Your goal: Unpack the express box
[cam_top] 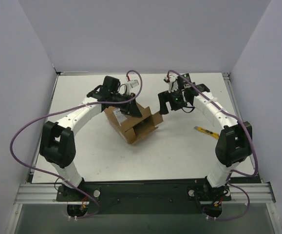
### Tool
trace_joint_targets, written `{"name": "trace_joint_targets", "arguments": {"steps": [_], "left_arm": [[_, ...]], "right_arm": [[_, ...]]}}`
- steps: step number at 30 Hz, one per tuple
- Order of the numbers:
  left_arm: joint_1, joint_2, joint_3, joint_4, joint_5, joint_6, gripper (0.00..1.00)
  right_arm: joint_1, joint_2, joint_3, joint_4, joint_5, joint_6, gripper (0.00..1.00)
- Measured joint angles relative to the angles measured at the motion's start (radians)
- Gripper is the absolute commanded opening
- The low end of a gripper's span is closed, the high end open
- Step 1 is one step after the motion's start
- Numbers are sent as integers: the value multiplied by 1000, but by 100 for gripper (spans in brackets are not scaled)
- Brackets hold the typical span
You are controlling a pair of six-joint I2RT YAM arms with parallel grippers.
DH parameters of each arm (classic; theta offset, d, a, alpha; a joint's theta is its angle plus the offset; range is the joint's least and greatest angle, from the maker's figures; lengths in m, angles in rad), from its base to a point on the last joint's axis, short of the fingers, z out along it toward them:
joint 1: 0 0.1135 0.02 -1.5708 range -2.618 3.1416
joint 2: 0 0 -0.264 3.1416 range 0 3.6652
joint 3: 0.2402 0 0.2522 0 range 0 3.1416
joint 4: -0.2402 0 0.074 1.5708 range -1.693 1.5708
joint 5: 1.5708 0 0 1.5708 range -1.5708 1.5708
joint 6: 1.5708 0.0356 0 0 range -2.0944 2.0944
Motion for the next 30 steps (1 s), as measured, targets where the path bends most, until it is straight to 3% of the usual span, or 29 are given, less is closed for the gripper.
{"name": "trace_joint_targets", "arguments": {"steps": [8,13,17,23,27,30], "left_arm": [[-59,124,-77,58,-39,-16,0],[-23,230,61,42,-43,2,0],[36,283,143,43,-71,41,0],[47,242,74,102,-89,32,0],[-48,139,-56,146,-120,11,0],[-111,134,-68,141,-122,4,0]], "right_arm": [[-124,-137,-12,-34,43,28,82],[-132,-282,-55,-31,47,31,82],[-136,-295,-80,-33,46,31,82],[-157,-283,-90,-38,47,31,82],[-164,-283,-103,-34,47,30,82],[-165,-283,-127,-35,47,26,82]]}}
